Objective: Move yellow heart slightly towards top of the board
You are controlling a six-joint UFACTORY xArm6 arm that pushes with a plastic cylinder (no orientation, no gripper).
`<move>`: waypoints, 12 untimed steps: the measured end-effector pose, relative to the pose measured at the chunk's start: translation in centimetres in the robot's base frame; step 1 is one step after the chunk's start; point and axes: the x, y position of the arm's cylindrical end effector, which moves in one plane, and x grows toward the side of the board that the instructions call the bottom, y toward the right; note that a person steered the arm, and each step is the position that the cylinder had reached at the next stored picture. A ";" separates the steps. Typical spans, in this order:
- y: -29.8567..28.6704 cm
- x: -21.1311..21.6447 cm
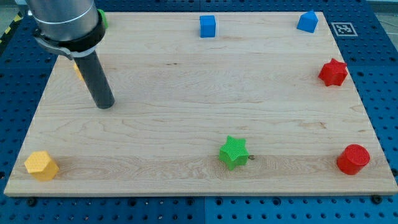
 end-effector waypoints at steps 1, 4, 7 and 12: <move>-1.1 -1.3; -3.2 -2.9; -3.9 -3.0; -5.6 -5.4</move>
